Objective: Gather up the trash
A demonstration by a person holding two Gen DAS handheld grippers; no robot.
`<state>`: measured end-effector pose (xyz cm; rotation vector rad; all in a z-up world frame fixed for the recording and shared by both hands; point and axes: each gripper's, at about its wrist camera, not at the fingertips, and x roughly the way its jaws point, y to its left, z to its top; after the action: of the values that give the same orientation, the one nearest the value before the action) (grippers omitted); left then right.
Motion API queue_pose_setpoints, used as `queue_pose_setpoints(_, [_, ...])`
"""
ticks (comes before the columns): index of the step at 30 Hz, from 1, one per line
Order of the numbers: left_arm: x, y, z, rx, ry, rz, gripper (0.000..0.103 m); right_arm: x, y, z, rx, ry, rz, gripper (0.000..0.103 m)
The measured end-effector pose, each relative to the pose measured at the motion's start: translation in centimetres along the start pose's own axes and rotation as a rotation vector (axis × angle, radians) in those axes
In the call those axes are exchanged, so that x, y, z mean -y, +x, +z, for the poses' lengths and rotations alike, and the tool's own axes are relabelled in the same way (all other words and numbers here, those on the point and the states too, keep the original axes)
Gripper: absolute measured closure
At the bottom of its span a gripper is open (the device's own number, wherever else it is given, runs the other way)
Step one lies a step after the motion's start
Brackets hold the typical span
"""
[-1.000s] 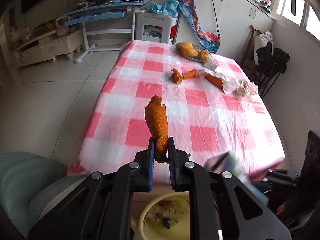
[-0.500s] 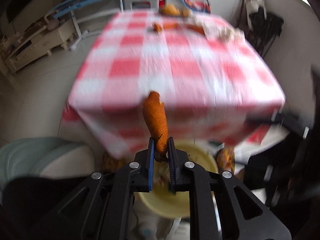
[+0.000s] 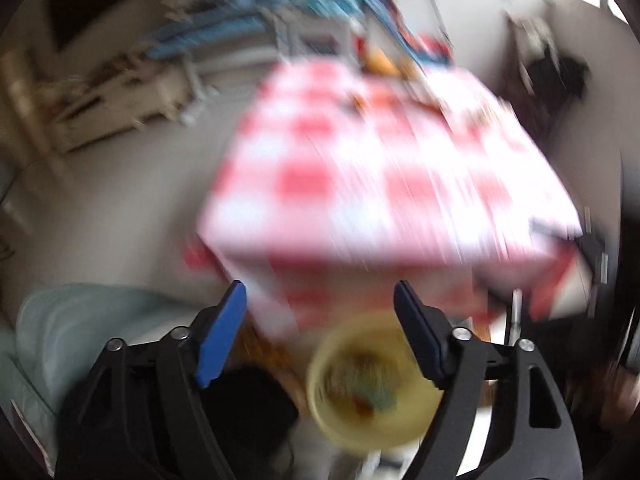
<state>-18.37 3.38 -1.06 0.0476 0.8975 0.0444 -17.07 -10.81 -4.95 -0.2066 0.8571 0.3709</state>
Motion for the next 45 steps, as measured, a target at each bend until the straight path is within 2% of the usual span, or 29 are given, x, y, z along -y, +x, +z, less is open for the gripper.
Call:
queue_pose_setpoints(1, [-0.8, -0.2, 1.5, 0.057, -0.044, 0.022, 0.024, -0.4, 0.2, 0.2, -0.001, -0.018, 0.007, 0.015])
queue_pose_setpoints(3, [-1.9, -0.3, 3.2, 0.123, -0.106, 0.038, 0.02, -1.2, 0.5, 0.6, -0.002, -0.049, 0.015, 0.015])
queue_pose_setpoints(6, [-3.2, -0.1, 3.6, 0.167, -0.161, 0.029, 0.018, -2.1, 1.3, 1.7, -0.026, -0.105, 0.028, 0.015])
queue_pose_setpoints(10, [-4.6, 1.2, 3.1, 0.106, -0.207, -0.015, 0.017, -3.0, 3.0, 3.5, -0.084, -0.218, 0.04, 0.014])
queue_pose_setpoints(11, [-4.8, 1.1, 3.2, 0.113, -0.222, -0.038, 0.017, -3.1, 3.5, 4.0, -0.095, -0.236, 0.048, 0.014])
queue_pose_setpoints(14, [-4.5, 0.7, 3.1, 0.153, -0.212, -0.041, 0.016, -3.3, 4.7, 5.3, -0.117, -0.279, 0.086, 0.014])
queue_pose_setpoints(19, [-3.2, 1.2, 3.3, 0.137, -0.174, -0.079, 0.015, -3.5, 7.1, 6.8, -0.168, -0.37, 0.162, 0.014])
queue_pose_setpoints(24, [-3.0, 1.2, 3.1, 0.126, -0.18, -0.105, 0.014, -3.0, 8.9, 7.8, -0.19, -0.467, 0.281, 0.008])
queue_pose_setpoints(28, [-2.5, 1.6, 3.1, 0.11, -0.166, -0.12, 0.014, -1.8, 10.0, 8.3, -0.193, -0.51, 0.452, 0.007])
queue_pose_setpoints(34, [-2.2, 2.0, 3.0, 0.089, -0.157, -0.14, 0.013, -2.3, 10.8, 9.4, -0.179, -0.71, 0.613, 0.006])
queue_pose_setpoints(38, [-2.6, 2.1, 2.9, 0.074, -0.17, -0.151, 0.013, -2.0, 10.9, 9.2, -0.113, -0.753, 0.7, 0.006])
queue_pose_setpoints(39, [-2.7, 2.2, 2.9, 0.069, -0.176, -0.153, 0.013, -1.9, 10.9, 9.3, -0.112, -0.747, 0.707, 0.006])
queue_pose_setpoints(44, [-3.4, 2.9, 2.7, 0.036, -0.213, -0.163, 0.013, -0.6, 12.4, 10.9, -0.112, -0.584, 0.566, 0.006])
queue_pose_setpoints(45, [-3.5, 3.0, 2.7, 0.033, -0.22, -0.165, 0.013, -0.6, 12.5, 10.9, -0.114, -0.576, 0.562, 0.006])
